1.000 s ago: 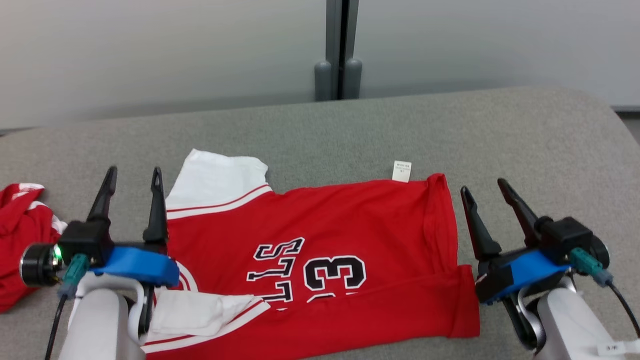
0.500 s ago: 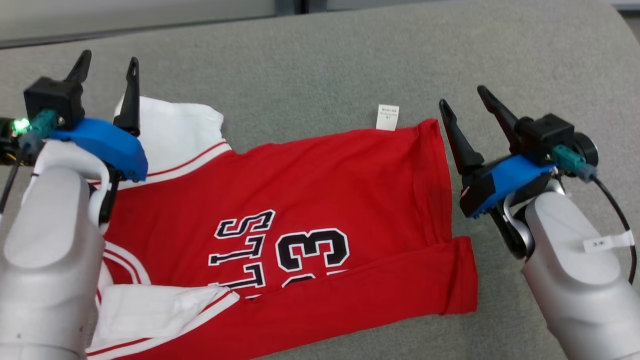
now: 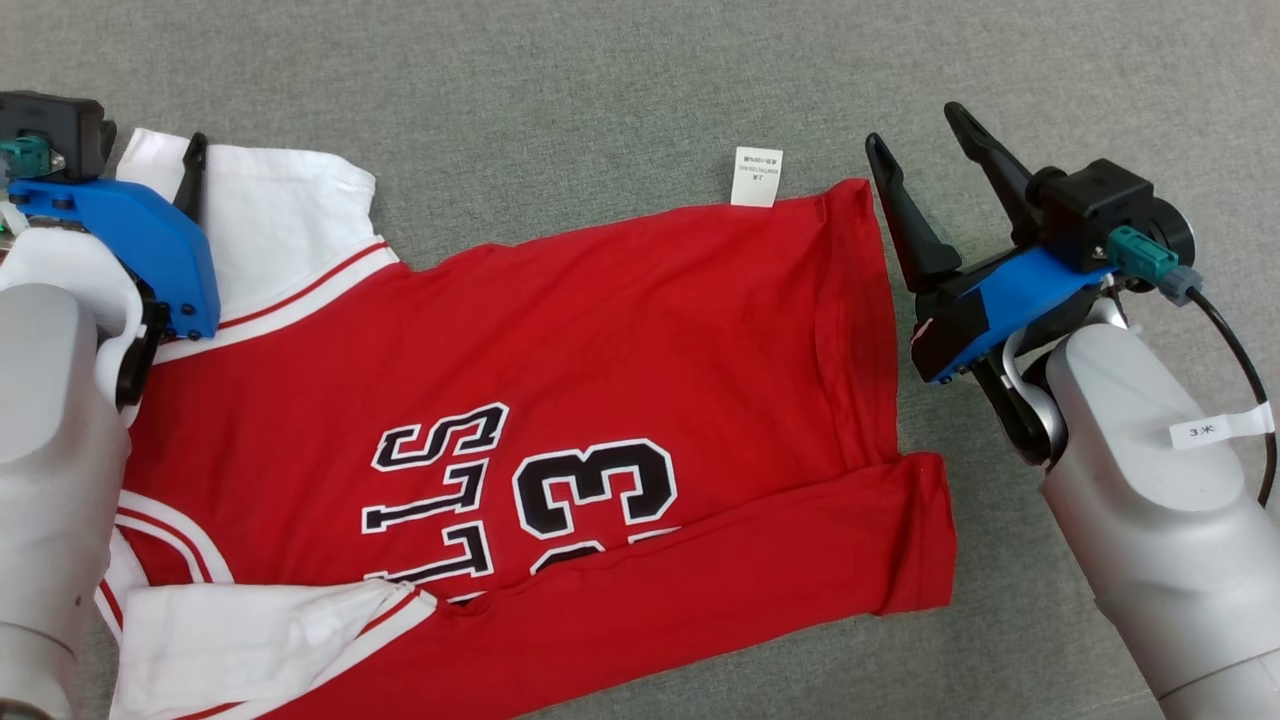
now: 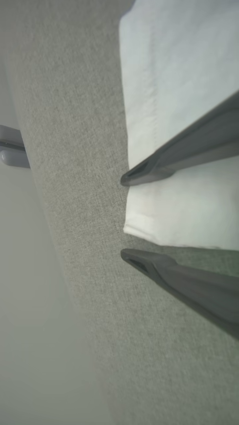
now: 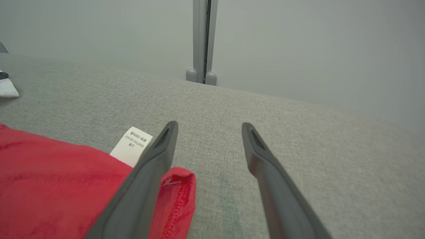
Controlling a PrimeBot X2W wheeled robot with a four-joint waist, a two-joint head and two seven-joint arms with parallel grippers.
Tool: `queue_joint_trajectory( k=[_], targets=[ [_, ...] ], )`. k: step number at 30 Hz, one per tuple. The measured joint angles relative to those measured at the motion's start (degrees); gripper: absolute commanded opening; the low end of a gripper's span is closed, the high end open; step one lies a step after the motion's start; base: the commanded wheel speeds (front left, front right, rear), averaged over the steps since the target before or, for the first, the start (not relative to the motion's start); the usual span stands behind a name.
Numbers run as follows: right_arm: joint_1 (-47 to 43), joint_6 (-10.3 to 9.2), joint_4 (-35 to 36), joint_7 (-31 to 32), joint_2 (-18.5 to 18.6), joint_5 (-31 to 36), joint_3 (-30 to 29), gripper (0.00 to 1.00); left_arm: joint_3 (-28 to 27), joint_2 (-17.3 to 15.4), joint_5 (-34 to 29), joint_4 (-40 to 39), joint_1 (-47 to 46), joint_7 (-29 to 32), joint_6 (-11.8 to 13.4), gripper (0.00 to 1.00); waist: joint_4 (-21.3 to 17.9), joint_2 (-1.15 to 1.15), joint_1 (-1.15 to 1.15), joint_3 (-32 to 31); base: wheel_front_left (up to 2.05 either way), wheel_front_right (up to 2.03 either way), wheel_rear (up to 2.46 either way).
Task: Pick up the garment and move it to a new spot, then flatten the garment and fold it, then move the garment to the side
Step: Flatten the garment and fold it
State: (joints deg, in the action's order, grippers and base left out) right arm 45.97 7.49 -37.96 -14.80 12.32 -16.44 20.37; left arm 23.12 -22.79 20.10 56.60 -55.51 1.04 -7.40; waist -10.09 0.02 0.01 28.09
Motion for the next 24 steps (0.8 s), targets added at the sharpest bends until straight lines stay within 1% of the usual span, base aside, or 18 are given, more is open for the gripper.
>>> queue_joint_trajectory(
  k=[7,12,14,16,17,19,22,24],
  targets=[
    [0.75,0.00,-0.02,-0.15,0.13,-0.32,0.57,1.00,1.81,-0.53,3.97,3.77,-1.65,3.57,-0.02,1.00,-0.19,-0.02,-0.01,0.16,0.00,0.00,0.00],
    [0.86,0.00,0.31,-0.16,0.13,-0.38,0.78,1.00,1.12,0.60,12.81,3.88,-1.99,10.07,0.03,1.00,-0.27,-0.03,-0.02,-0.19,0.00,0.00,0.00],
    [0.86,0.00,0.32,-0.16,0.21,-0.38,0.77,1.00,1.81,0.16,14.35,2.97,-1.73,11.20,0.03,1.00,-0.20,-0.03,-0.02,-0.31,0.00,0.00,0.00],
    [0.86,0.00,0.25,-0.16,0.25,-0.40,0.85,1.00,2.60,-0.58,14.83,2.64,-1.52,11.21,0.03,0.30,-0.21,-0.03,-0.01,-0.41,0.00,0.00,0.00],
    [0.86,0.00,0.21,-0.16,0.26,-0.41,0.96,1.00,2.97,-0.69,15.38,2.50,-1.35,11.24,0.03,0.00,-0.25,-0.02,-0.01,-0.50,0.00,0.00,0.00],
    [0.86,0.00,0.04,-0.16,0.30,-0.65,1.04,1.00,3.32,-0.80,16.72,2.02,-0.71,10.78,0.02,0.00,-0.36,-0.03,-0.02,-0.80,0.00,0.00,0.00],
    [0.85,0.00,-1.04,-0.19,0.59,-1.26,1.38,1.00,4.09,-0.83,17.41,1.52,0.13,8.46,0.00,0.00,-0.26,-0.02,-0.01,-1.39,0.00,0.00,0.00],
    [0.79,0.00,-2.01,-0.19,0.43,-3.64,1.99,1.00,4.85,-0.91,17.41,1.32,0.25,6.76,-0.01,0.00,-0.03,-0.02,-0.01,-1.78,0.00,0.00,0.00]
  ],
)
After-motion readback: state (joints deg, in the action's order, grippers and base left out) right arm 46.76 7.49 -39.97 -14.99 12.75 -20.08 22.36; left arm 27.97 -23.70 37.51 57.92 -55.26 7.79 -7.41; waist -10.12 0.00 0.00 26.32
